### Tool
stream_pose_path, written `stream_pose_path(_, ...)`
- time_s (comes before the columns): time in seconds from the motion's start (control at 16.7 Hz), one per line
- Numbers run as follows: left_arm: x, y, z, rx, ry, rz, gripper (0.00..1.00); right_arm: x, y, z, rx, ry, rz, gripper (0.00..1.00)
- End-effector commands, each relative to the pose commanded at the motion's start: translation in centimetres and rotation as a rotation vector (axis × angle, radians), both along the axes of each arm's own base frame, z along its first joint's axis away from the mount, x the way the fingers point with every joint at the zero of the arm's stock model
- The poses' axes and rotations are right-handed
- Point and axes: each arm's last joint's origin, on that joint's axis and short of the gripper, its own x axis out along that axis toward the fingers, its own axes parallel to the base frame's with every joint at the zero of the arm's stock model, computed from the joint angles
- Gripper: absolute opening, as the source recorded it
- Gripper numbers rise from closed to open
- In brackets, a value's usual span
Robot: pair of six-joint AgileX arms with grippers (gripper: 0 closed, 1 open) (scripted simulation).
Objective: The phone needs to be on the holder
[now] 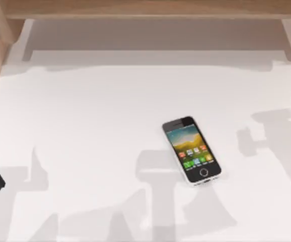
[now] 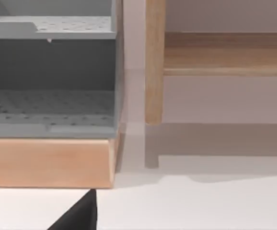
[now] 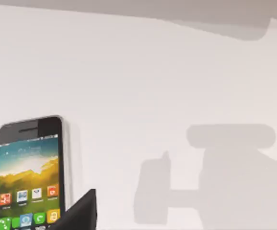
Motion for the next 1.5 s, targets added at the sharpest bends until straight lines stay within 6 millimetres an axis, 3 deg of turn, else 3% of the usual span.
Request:
stream_pose_path(0.3,0.0,0.0,0.0,0.000,0.000,0.000,1.00,8.2,6.5,-0.9,-0.100,0.407,0.091,1.00)
stream_pose_path(0.66,0.0,0.0,0.0,0.000,0.000,0.000,1.00,14.5,15.0,-5.8,-0.235,0.725,0.155,1.00)
stream_pose_path(0.96,0.0,0.0,0.0,0.000,0.000,0.000,1.00,16.1,19.0,-9.0,-0.301,0.837,0.178,1.00)
stream_pose_path(1.38,0.0,0.0,0.0,0.000,0.000,0.000,1.00,16.3,19.1,-9.5,-0.306,0.847,0.177,1.00)
stream_pose_path(1.5,0.0,0.0,0.0,0.000,0.000,0.000,1.00,16.3,19.3,-10.8,-0.309,0.850,0.179,1.00)
